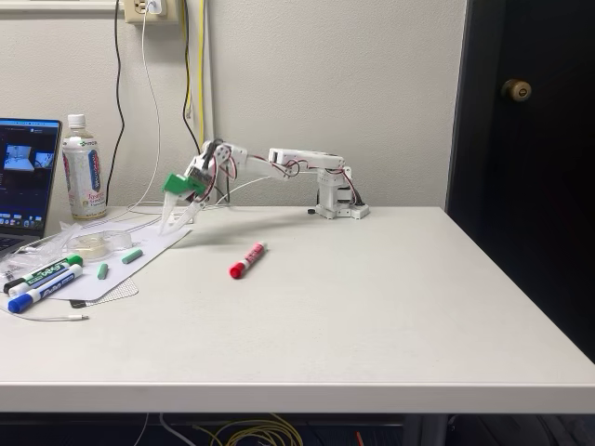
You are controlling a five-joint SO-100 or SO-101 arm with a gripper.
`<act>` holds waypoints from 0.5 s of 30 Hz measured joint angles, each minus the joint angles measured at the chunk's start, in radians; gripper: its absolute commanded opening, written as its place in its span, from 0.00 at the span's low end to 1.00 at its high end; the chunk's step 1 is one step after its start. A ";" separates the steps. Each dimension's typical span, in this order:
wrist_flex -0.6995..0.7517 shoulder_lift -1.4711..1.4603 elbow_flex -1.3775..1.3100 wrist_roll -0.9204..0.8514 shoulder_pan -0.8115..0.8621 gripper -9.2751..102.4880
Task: Pick up the red marker.
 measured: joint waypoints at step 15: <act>0.370 0.282 0.049 0.414 -0.167 0.08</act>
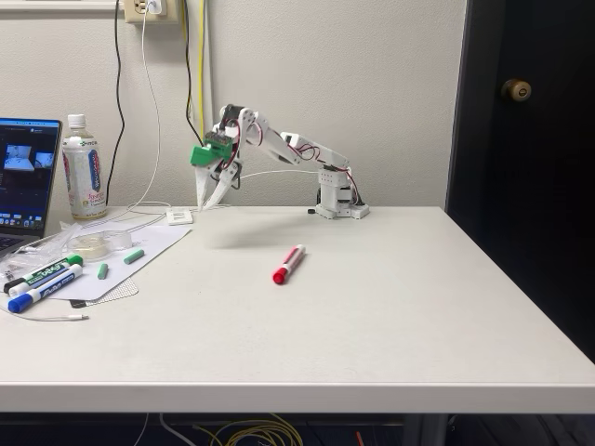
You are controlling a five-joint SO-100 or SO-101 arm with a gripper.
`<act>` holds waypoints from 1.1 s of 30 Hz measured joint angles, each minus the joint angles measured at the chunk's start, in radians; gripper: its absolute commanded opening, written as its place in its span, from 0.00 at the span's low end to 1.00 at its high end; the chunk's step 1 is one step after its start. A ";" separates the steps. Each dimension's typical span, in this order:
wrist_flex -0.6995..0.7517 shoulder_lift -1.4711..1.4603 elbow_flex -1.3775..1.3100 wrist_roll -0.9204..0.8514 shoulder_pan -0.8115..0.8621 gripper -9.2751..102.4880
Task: Pick up the red marker.
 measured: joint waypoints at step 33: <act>0.002 0.514 0.678 1.071 -0.618 0.09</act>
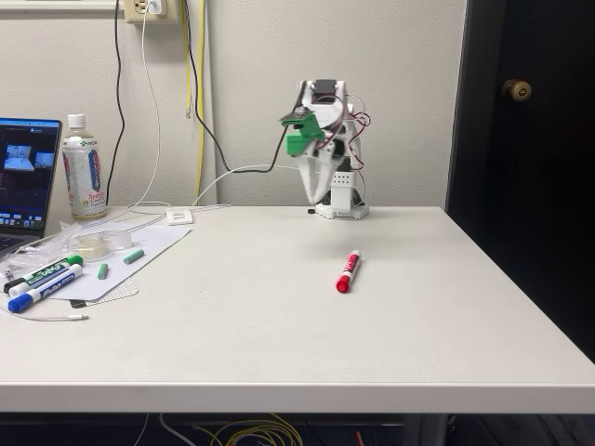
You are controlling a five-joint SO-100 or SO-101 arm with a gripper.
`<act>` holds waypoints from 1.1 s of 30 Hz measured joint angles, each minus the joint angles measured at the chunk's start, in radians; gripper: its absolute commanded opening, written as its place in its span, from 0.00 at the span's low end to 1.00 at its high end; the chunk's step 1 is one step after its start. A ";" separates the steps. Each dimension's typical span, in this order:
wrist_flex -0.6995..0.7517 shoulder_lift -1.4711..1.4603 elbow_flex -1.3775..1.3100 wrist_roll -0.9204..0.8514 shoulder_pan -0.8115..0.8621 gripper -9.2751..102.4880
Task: Pick up the red marker.
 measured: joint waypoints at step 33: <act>-0.040 -0.074 -0.021 -0.175 -0.021 0.21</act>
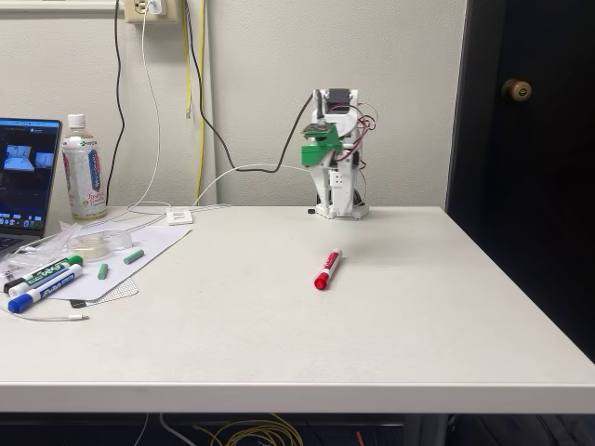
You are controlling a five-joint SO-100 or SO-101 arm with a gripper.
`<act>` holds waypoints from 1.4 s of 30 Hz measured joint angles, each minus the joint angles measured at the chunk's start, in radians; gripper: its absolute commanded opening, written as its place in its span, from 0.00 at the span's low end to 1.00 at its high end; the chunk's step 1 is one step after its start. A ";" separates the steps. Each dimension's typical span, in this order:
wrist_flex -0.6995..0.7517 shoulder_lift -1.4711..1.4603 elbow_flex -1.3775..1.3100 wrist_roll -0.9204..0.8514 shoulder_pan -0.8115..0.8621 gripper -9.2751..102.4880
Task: Pick up the red marker.
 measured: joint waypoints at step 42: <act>-0.110 -0.163 0.000 0.008 -0.048 0.32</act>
